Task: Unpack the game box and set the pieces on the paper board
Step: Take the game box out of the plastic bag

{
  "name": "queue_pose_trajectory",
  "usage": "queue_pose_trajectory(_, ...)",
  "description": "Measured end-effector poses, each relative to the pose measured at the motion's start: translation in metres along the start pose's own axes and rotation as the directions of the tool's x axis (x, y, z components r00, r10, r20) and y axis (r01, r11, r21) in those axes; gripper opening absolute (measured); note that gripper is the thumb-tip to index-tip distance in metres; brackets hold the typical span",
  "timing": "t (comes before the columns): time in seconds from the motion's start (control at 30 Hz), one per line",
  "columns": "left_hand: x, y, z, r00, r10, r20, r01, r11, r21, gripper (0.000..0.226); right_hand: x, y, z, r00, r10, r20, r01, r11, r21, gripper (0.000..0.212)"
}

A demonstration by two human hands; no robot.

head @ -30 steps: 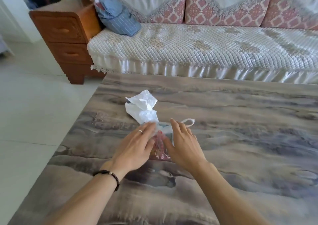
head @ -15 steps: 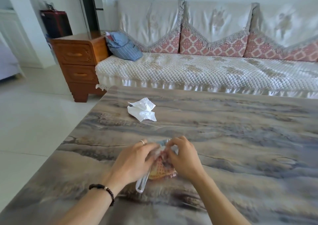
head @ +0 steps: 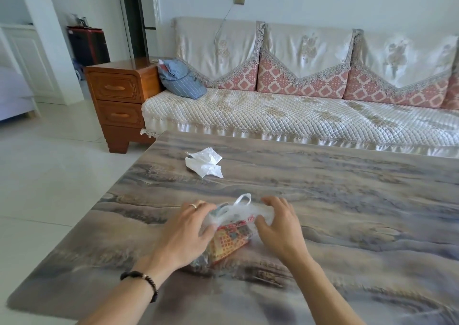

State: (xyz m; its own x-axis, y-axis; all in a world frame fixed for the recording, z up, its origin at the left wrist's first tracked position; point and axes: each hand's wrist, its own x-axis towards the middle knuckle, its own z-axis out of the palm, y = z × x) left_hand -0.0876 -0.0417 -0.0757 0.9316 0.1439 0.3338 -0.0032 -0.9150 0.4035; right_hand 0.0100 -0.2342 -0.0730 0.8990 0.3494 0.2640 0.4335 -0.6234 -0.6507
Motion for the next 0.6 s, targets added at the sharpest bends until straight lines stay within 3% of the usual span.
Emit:
queue_pose_trajectory(0.13,-0.001,0.01,0.005,0.999,0.048,-0.008,-0.047,0.998,0.039,0.047,0.006,-0.021,0.014,0.975,-0.182,0.125,0.21,0.942,-0.263,0.052)
queue_pose_trajectory(0.23,-0.002,0.005,0.007,0.997,0.067,-0.028,-0.065,0.995,0.076,0.036,0.015,-0.029,0.021,0.956,-0.247,0.157,0.287,0.896,-0.338,0.027)
queue_pose_trajectory(0.33,-0.003,-0.006,0.003,0.988,0.139,-0.069,-0.132,0.987,0.09,0.022,0.024,-0.023,0.017,0.985,-0.169,0.021,0.169,0.951,-0.261,0.02)
queue_pose_trajectory(0.4,-0.006,-0.012,-0.005,0.985,0.159,-0.072,-0.152,0.984,0.098,0.019,0.033,-0.009,0.007,0.995,0.035,-0.089,-0.047,0.988,-0.146,0.024)
queue_pose_trajectory(0.47,-0.007,-0.016,-0.009,0.979,0.2,-0.031,-0.195,0.973,0.124,0.021,0.037,0.004,-0.003,0.979,0.178,-0.099,-0.19,0.974,-0.127,0.024)
queue_pose_trajectory(0.53,-0.008,-0.015,-0.009,0.981,0.189,0.052,-0.194,0.976,0.097,0.022,0.037,0.008,-0.008,0.978,0.176,-0.116,-0.195,0.964,-0.182,0.014)
queue_pose_trajectory(0.6,-0.01,-0.01,-0.007,0.982,0.148,0.117,-0.153,0.988,0.032,0.035,0.033,0.004,-0.005,0.973,0.017,-0.228,-0.06,0.981,-0.183,0.013)
